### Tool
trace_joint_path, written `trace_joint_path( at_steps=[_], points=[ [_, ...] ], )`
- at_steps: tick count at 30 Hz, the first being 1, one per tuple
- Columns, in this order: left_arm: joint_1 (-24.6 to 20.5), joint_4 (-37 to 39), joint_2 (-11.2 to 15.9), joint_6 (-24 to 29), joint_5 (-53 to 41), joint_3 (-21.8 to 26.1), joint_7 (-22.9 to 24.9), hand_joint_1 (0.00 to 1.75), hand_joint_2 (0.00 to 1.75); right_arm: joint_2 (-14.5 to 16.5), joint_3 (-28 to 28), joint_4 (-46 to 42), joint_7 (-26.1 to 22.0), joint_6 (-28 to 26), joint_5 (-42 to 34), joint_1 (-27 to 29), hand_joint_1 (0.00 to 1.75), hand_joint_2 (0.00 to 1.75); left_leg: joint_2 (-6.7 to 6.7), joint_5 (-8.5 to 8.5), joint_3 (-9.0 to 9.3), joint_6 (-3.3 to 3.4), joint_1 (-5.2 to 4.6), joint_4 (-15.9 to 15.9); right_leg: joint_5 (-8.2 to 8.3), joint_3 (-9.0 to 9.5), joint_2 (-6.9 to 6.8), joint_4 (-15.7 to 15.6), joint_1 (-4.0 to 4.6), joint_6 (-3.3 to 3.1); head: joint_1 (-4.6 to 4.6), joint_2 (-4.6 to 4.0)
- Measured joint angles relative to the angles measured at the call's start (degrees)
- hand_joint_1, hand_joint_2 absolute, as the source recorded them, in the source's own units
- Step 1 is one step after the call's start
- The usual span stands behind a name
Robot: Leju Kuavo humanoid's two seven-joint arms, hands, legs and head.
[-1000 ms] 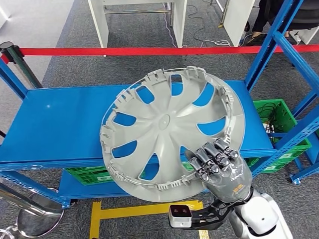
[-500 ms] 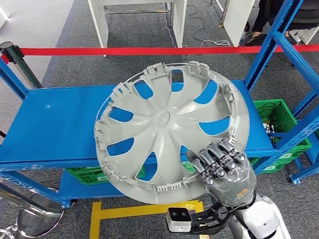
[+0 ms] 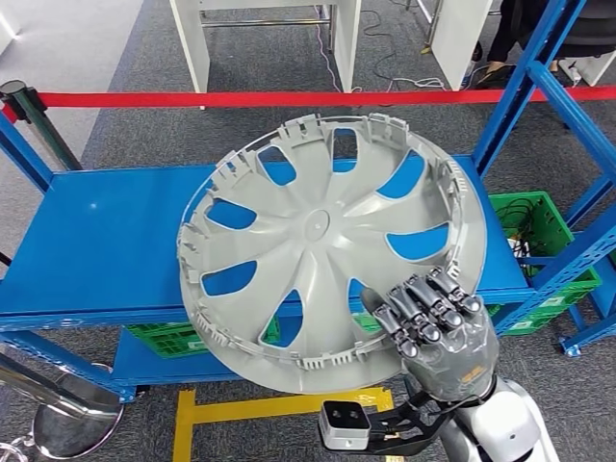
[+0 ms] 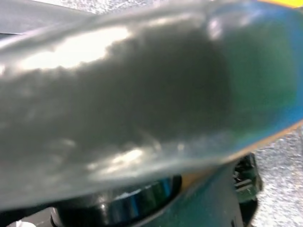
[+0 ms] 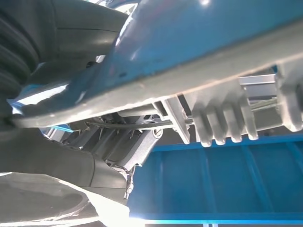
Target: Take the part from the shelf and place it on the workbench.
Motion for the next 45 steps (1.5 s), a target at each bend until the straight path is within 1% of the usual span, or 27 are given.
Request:
trace_joint_path(
  at_steps=[5,7,8,10,11,12,13,16,18,20,22,23,25,26,27,28,29,31,32,34,36,37,39,41,42,44,45],
  points=[
    [0.03,0.19,0.37,0.46,-0.25,0.0,0.97,0.0,0.0,0.27,0.24,-0.16,0.56,0.01,0.01,0.02,1.75,1.75,-0.03,0.37,-0.3,0.69,-0.01,0.09,0.31,-0.12,0.0,-0.08,-0.12,0.7,-0.02,0.0],
    [-0.03,0.22,0.39,0.69,-0.14,0.0,1.61,0.0,0.0,0.33,0.25,-0.44,0.67,0.01,0.01,0.03,1.75,1.75,0.12,1.24,-0.21,1.45,0.27,-0.69,-1.18,-0.96,0.04,1.3,0.0,1.03,0.12,0.0],
    [-0.06,0.22,0.38,0.8,-0.04,0.0,2.03,0.0,0.0,0.34,0.26,-0.55,0.72,0.01,0.0,0.02,1.75,1.75,0.2,1.57,-0.24,1.74,0.41,-1.02,-2.95,-2.02,0.07,3.66,0.06,1.06,0.27,0.0],
    [-0.03,0.24,0.35,0.91,0.18,0.0,2.82,0.0,0.0,0.34,0.31,-0.61,0.81,0.01,0.0,0.09,1.75,1.75,0.29,1.8,-0.68,1.96,0.34,-0.89,-7.09,-5.1,0.1,11.38,0.09,1.06,0.52,0.0],
    [0.0,0.25,0.33,0.92,0.24,0.0,3.14,0.0,0.0,0.34,0.35,-0.62,0.86,0.01,0.0,0.15,1.75,1.75,0.3,1.82,-0.94,1.94,0.3,-0.7,-8.31,-6.37,0.09,14.82,0.09,1.1,0.56,0.0],
    [0.01,0.25,0.32,0.93,0.27,0.0,3.45,0.0,0.0,0.34,0.4,-0.61,0.93,0.01,0.0,0.21,1.75,1.75,0.3,1.84,-1.19,1.92,0.27,-0.46,-8.48,-6.88,0.08,16.56,0.09,1.12,0.57,0.0],
    [0.01,0.26,0.32,0.94,0.29,0.0,3.66,0.0,0.0,0.34,0.45,-0.61,1.02,0.01,0.0,0.23,1.75,1.75,0.28,1.84,-1.43,1.87,0.28,-0.16,-7.48,-6.29,0.06,15.93,0.07,1.11,0.58,0.0],
    [-0.02,0.26,0.26,0.96,0.29,0.0,3.93,0.0,0.0,0.34,0.6,-0.62,1.19,0.01,0.0,0.19,1.75,1.75,0.13,1.62,-2.06,1.31,0.3,0.9,-2.88,-0.38,0.04,5.52,0.05,0.95,0.59,-0.01],
    [-0.08,0.26,0.26,0.96,0.29,0.0,3.93,0.0,0.0,0.34,0.72,-0.7,1.21,0.01,0.0,0.17,1.75,1.75,0.04,1.71,-2.59,0.56,0.15,1.51,-2.44,1.63,0.2,1.89,0.19,0.72,0.59,0.01],
    [-0.06,0.28,0.3,0.98,0.29,0.0,3.93,0.0,0.0,0.34,0.75,-0.78,1.25,0.01,0.0,0.18,1.75,1.75,-0.04,2.06,-3.1,-0.16,0.06,1.81,-2.29,1.26,0.3,1.77,0.21,0.22,0.57,0.02],
    [0.0,0.36,0.37,0.99,0.29,0.0,3.93,0.0,0.0,0.36,0.75,-0.78,1.31,0.01,0.01,0.15,1.75,1.75,-0.14,0.73,-3.95,-0.81,0.13,3.04,-1.77,0.52,0.15,1.68,0.01,-0.75,0.39,0.01],
    [0.02,0.39,0.4,1.0,0.29,0.0,3.93,0.0,0.0,0.37,0.77,-0.78,1.33,0.01,0.02,0.14,1.75,1.75,-0.19,-1.1,-4.77,-1.12,0.21,5.0,-1.37,0.02,0.04,1.59,-0.08,-1.31,0.2,0.0],
    [-0.01,0.41,0.41,1.0,0.3,0.0,3.93,0.0,0.0,0.39,0.81,-0.79,1.35,0.01,0.02,0.14,1.75,1.75,-0.21,-6.04,-7.09,-1.67,0.39,12.0,-0.61,-1.06,-0.15,1.61,0.0,-1.95,-0.22,0.0],
    [-0.01,0.41,0.41,1.0,0.3,0.0,3.93,0.0,0.0,0.39,0.82,-0.79,1.35,0.02,0.02,0.15,1.75,1.75,-0.21,-7.74,-7.99,-1.82,0.46,15.45,-0.22,-1.62,-0.24,1.66,0.08,-2.07,-0.31,0.0],
    [-0.01,0.41,0.4,1.0,0.3,-0.01,3.93,0.0,0.0,0.39,0.83,-0.78,1.35,0.02,0.02,0.16,1.75,1.75,-0.21,-8.3,-8.23,-1.88,0.48,17.58,0.17,-2.18,-0.32,1.72,0.16,-2.1,-0.32,0.0],
    [-0.01,0.41,0.4,1.0,0.3,-0.01,3.93,0.0,0.0,0.39,0.84,-0.78,1.35,0.02,0.02,0.16,1.75,1.75,-0.21,-7.61,-7.56,-1.83,0.49,17.7,0.54,-2.72,-0.37,1.81,0.21,-2.08,-0.32,0.0],
    [-0.02,0.41,0.39,1.01,0.29,-0.01,3.93,0.0,0.0,0.39,0.85,-0.78,1.35,0.02,0.02,0.16,1.75,1.75,-0.21,-5.95,-5.88,-1.68,0.48,15.6,0.9,-3.23,-0.38,1.9,0.26,-2.02,-0.32,0.0],
    [-0.1,0.41,0.42,1.07,0.29,-0.01,4.01,0.0,0.0,0.42,0.89,-0.79,1.35,0.01,0.02,0.15,1.75,1.75,-0.24,-2.86,-0.84,-1.13,0.38,7.64,1.61,-4.04,-0.33,2.05,0.37,-1.75,-0.34,0.0],
    [-0.16,0.41,0.43,1.13,0.3,-0.02,4.13,0.0,0.0,0.43,0.91,-0.79,1.36,0.01,0.02,0.13,1.75,1.75,-0.27,-2.27,1.36,-0.85,0.27,3.75,2.02,-4.34,-0.31,2.09,0.42,-1.48,-0.32,0.0],
    [-0.24,0.41,0.46,1.21,0.31,-0.02,4.65,0.0,0.0,0.48,0.98,-0.79,1.38,0.01,0.02,0.09,1.75,1.75,-0.35,-2.46,3.1,-0.36,-0.03,-0.14,2.98,-4.77,-0.33,1.97,0.42,-0.7,-0.3,0.0],
    [-0.15,0.42,0.44,1.22,0.31,-0.01,5.33,0.0,0.0,0.51,1.1,-0.79,1.38,0.01,0.02,0.12,1.75,1.75,-0.28,-1.71,2.42,0.21,-0.05,-0.56,3.6,-5.08,-0.28,1.79,0.29,0.11,-0.3,0.0],
    [-0.12,0.43,0.45,1.21,0.31,-0.01,5.66,0.0,0.0,0.52,1.16,-0.79,1.39,0.01,0.02,0.15,1.75,1.75,-0.18,-1.11,1.93,0.64,0.03,-0.67,2.89,-5.49,-0.22,2.14,0.25,0.43,-0.24,0.0],
    [-0.13,0.45,0.46,1.18,0.34,0.0,5.99,0.0,0.0,0.52,1.22,-0.79,1.39,0.02,0.02,0.22,1.75,1.75,0.03,0.26,0.6,1.4,0.21,-0.9,-1.68,-7.01,-0.07,5.95,0.19,0.76,-0.04,0.0],
    [-0.14,0.45,0.48,1.1,0.38,0.0,6.11,0.0,0.0,0.52,1.27,-0.79,1.4,0.01,0.02,0.29,1.75,1.75,0.08,1.47,-1.02,1.78,0.04,-0.77,-6.86,-8.72,-0.05,13.21,0.19,1.0,0.14,0.0],
    [-0.13,0.45,0.48,1.04,0.38,0.0,6.21,0.0,0.0,0.52,1.28,-0.79,1.4,0.01,0.02,0.33,1.75,1.75,0.1,2.04,-1.85,1.82,-0.05,-0.64,-7.78,-9.0,-0.05,16.2,0.2,1.09,0.16,0.0],
    [-0.13,0.45,0.48,0.94,0.33,-0.01,6.84,0.0,0.0,0.52,1.29,-0.79,1.38,0.01,0.02,0.44,1.75,1.75,0.17,3.03,-3.59,1.74,-0.18,-0.18,-5.85,-7.17,-0.05,17.16,0.2,1.09,0.17,0.0],
    [-0.14,0.45,0.47,0.92,0.28,-0.03,7.31,0.0,0.0,0.52,1.29,-0.79,1.29,0.01,0.02,0.53,1.75,1.75,0.18,3.44,-4.35,1.64,-0.21,0.14,-4.1,-4.8,-0.05,14.66,0.21,0.97,0.17,0.0]
  ],
)
